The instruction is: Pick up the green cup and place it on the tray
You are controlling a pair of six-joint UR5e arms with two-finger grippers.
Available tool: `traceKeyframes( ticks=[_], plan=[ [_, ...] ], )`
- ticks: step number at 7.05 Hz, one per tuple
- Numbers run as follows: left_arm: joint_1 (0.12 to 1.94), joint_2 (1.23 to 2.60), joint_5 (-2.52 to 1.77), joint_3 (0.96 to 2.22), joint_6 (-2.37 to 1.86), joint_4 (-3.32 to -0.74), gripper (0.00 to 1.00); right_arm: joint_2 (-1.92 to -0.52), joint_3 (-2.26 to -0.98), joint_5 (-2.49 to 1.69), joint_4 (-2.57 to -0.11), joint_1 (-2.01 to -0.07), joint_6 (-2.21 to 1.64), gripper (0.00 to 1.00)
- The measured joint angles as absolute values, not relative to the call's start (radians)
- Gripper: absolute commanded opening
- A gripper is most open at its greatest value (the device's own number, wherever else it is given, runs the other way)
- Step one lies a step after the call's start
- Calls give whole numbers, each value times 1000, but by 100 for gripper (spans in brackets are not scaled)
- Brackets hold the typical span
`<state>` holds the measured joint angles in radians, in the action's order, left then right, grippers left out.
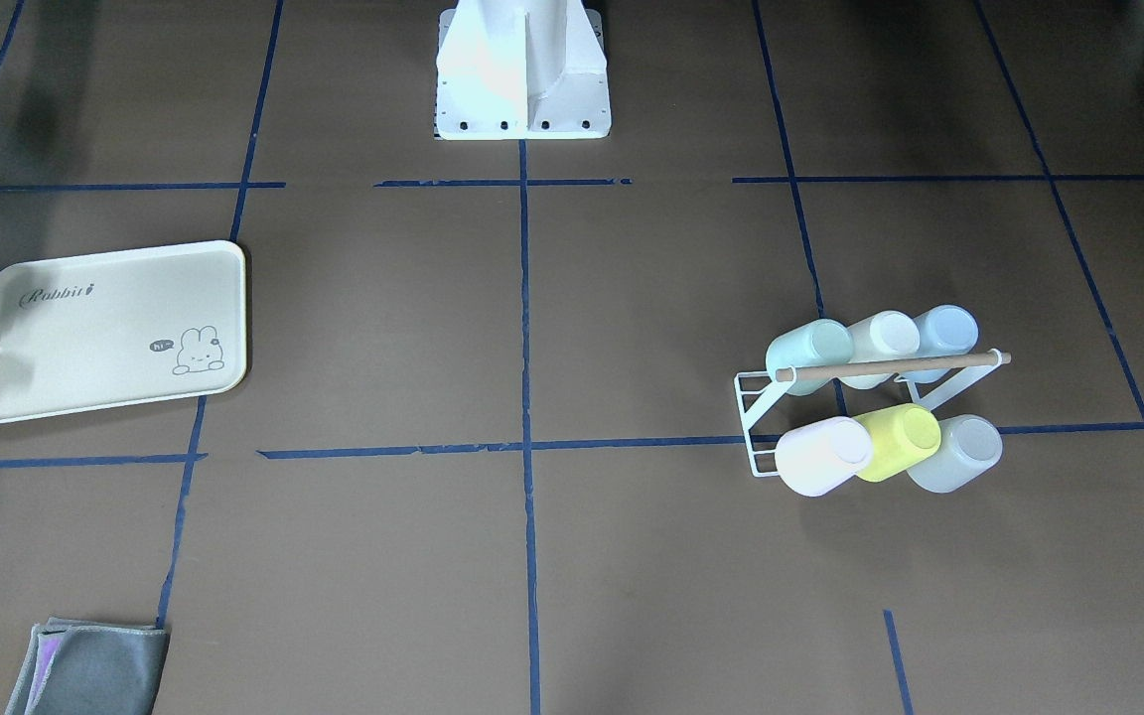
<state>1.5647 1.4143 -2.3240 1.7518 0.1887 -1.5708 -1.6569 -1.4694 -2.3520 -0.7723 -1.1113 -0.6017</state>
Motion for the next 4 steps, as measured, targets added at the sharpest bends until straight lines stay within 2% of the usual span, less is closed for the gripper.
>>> traceKeyframes(
  ticks=[4],
  plan=[
    [1565,1414,-2324,1756,189,-1571,100,-1577,-1545,-2399,-781,-1068,-831,0]
  ],
)
